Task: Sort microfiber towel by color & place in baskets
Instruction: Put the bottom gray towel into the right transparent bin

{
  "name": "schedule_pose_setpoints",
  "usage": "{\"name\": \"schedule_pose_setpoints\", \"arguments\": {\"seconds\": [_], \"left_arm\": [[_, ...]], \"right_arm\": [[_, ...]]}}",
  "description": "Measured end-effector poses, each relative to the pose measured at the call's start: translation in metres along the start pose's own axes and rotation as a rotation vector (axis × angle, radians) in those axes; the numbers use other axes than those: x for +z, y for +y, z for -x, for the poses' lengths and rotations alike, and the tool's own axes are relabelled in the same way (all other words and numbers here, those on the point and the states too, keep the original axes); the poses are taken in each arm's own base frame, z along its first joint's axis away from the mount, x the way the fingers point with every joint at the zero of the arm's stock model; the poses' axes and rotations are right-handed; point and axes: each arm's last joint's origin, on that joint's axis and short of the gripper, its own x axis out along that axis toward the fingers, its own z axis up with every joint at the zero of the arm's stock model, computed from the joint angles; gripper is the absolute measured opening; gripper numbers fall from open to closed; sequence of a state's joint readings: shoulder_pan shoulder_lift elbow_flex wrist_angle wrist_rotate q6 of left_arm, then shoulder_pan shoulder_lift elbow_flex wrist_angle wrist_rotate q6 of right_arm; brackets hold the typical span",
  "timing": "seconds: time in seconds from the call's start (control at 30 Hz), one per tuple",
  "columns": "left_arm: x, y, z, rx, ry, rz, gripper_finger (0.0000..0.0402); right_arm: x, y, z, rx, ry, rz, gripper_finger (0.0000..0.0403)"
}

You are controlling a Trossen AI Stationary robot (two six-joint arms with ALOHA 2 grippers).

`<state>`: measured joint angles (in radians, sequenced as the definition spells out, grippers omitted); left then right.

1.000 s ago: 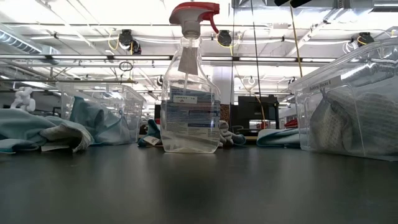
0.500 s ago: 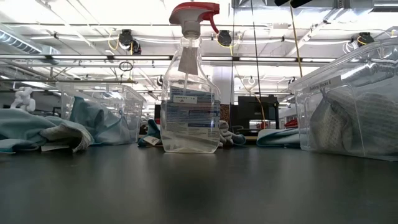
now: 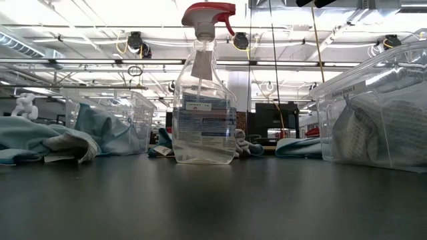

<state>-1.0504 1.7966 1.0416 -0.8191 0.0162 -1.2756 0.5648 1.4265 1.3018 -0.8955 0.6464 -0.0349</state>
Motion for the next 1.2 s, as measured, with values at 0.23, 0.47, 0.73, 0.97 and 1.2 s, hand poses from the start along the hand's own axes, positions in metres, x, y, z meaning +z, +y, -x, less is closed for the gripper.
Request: {"name": "schedule_pose_setpoints", "arguments": {"seconds": [0.23,0.47,0.73,0.97,1.2], "left_arm": [[0.002,0.000,-0.001,0.017,-0.060,-0.054,0.0121],[0.006,0.000,-0.001,0.021,-0.095,-0.117,0.0015],[0.021,0.001,0.004,0.027,-0.107,-0.163,0.0016],[0.043,-0.002,0.031,0.122,-0.193,-0.236,0.0016],[0.066,-0.004,0.069,0.216,-0.323,-0.333,0.0016]], "right_arm": [[0.000,0.000,0.000,0.001,0.000,-0.008,0.0208],[0.000,0.001,0.000,0.022,-0.001,-0.009,0.0208],[0.000,0.003,0.002,0.029,-0.002,-0.007,0.0208],[0.000,0.009,0.006,0.043,-0.016,0.010,0.0208],[0.002,0.010,0.007,0.045,-0.036,-0.003,0.0208]]}}
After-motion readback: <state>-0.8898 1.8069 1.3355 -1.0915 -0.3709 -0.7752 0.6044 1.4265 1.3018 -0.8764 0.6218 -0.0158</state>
